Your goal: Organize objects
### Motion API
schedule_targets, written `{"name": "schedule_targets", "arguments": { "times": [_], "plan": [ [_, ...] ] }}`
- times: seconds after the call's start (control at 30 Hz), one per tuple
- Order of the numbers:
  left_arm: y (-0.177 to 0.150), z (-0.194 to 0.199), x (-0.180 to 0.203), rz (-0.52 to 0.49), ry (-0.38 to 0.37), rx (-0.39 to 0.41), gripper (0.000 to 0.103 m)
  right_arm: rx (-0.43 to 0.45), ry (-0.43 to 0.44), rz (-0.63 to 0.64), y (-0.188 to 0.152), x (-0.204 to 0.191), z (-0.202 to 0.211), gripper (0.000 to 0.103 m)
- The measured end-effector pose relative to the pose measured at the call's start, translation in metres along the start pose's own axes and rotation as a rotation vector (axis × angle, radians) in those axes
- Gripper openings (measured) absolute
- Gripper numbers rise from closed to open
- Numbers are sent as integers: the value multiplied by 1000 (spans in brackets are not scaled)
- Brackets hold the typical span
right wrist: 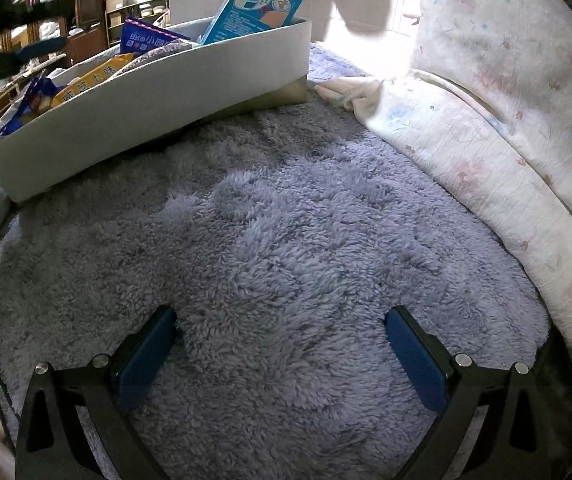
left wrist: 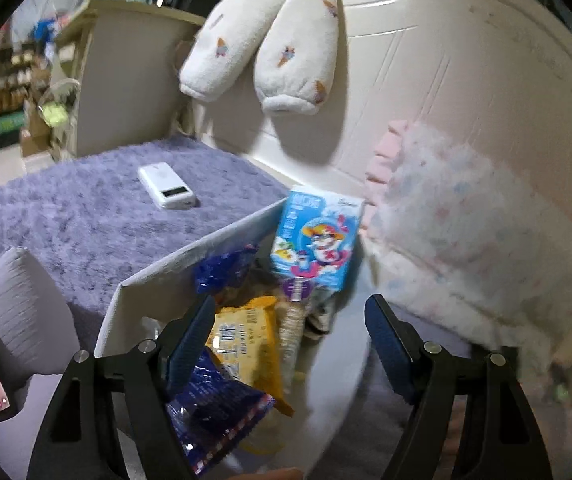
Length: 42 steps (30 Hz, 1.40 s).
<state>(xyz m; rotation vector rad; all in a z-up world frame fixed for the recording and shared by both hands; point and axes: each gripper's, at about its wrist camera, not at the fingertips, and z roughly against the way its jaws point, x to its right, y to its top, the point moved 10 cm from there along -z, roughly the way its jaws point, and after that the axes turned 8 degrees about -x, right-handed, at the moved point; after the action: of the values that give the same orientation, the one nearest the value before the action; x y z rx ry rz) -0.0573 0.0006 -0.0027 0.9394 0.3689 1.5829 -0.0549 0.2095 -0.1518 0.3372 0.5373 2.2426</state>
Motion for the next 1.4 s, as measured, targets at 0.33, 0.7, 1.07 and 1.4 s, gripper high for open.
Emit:
{"name": "schedule_targets", "arguments": {
  "times": [0.33,0.7,1.07,1.4],
  "plan": [
    [2,11,18,-123,63,38,76,3,-6,3,-4,-1,1,103],
    [7,22,21,-80,-56,83,76,2,-9,6,1,8,0,103],
    [8,20,15,-40,-60,92,76,2,-6,3,5,17,0,103],
    [5,18,23,-62,-75,87,76,2,-8,3,7,25,0,103]
  ]
}}
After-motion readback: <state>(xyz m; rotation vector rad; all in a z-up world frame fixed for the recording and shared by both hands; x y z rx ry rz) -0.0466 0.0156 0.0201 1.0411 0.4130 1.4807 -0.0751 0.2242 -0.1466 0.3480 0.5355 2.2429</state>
